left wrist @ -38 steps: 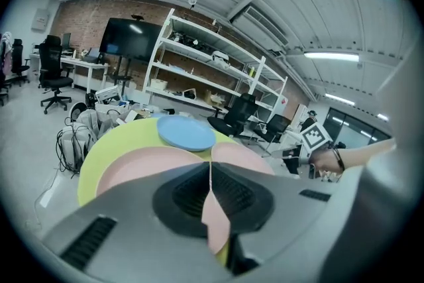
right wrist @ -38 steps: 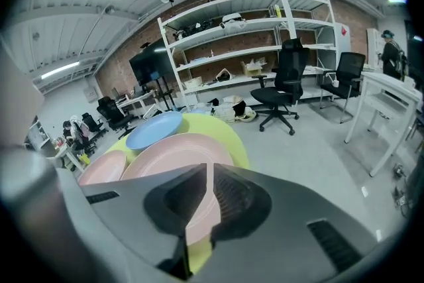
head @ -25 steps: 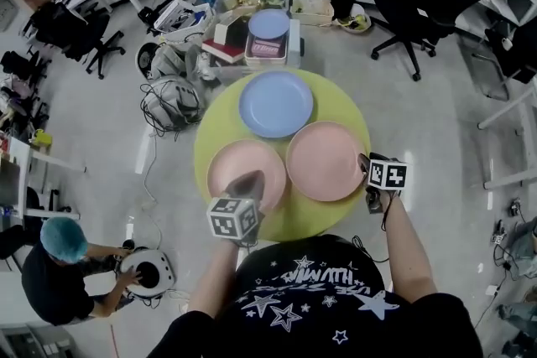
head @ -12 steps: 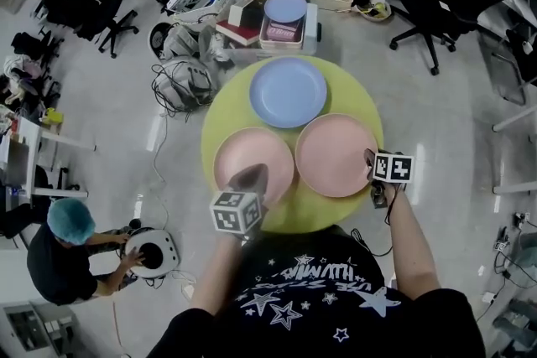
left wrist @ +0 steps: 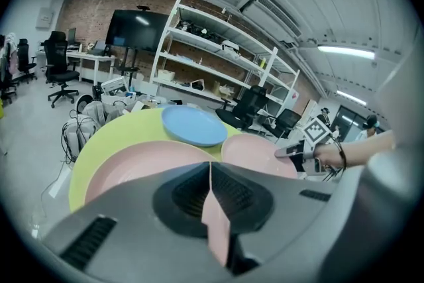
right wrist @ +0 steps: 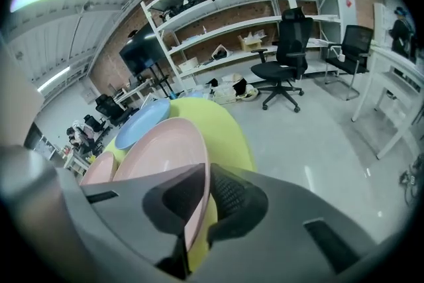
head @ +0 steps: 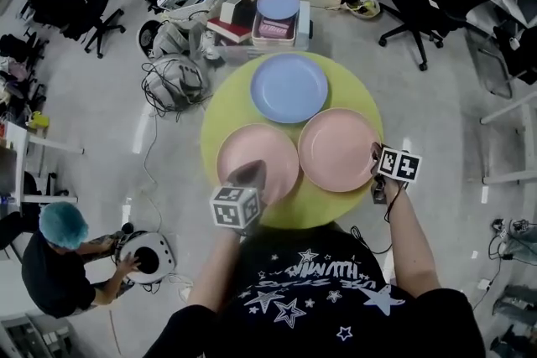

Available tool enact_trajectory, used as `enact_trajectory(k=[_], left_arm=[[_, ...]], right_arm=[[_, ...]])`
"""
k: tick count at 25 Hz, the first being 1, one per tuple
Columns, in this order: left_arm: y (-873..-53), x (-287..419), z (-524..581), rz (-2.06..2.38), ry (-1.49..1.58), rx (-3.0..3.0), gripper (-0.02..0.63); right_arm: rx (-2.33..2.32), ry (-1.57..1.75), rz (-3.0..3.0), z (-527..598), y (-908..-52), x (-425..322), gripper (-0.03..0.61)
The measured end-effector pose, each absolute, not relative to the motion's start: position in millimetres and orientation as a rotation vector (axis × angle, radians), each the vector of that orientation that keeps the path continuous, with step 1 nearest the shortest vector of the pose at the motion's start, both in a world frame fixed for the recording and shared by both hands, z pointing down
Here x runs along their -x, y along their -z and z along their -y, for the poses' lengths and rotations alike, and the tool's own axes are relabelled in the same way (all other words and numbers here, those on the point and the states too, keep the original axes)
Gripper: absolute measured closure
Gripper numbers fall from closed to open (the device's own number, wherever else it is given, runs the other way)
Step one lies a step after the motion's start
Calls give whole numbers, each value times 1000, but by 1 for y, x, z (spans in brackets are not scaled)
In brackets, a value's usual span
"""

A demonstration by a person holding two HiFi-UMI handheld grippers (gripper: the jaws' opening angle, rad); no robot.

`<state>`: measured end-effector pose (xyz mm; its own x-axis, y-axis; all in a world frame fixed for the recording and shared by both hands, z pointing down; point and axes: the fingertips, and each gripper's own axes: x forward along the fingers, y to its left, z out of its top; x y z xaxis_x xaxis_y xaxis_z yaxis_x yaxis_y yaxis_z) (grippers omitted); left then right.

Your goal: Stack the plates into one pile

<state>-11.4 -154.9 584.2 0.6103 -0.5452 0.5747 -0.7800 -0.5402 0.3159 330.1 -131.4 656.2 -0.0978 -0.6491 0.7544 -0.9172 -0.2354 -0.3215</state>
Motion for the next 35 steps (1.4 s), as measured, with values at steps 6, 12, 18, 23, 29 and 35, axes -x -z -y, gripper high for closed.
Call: enact_trajectory(k=[6, 12, 18, 23, 29, 35], left_arm=[[-580, 19, 160, 970, -565, -2323, 595], [-575, 28, 171, 945, -564, -2351, 595], [-573, 29, 180, 912, -558, -2381, 595], [-572, 30, 187, 907, -546, -2385, 595], [-566, 42, 196, 955, -517, -2366, 595], [-567, 56, 211, 1018, -505, -2341, 595]], right_arm=[[-1946, -1245, 1697, 127, -633, -327, 551], [-1986, -1220, 1694, 120, -617, -325, 551], [-2071, -1210, 1687, 113, -597, -335, 551], [-2170, -1283, 1742, 126, -576, -336, 551], [-2226, -1353, 1758, 160, -571, -325, 549], [-2213, -1392, 1741, 199, -586, -313, 545]])
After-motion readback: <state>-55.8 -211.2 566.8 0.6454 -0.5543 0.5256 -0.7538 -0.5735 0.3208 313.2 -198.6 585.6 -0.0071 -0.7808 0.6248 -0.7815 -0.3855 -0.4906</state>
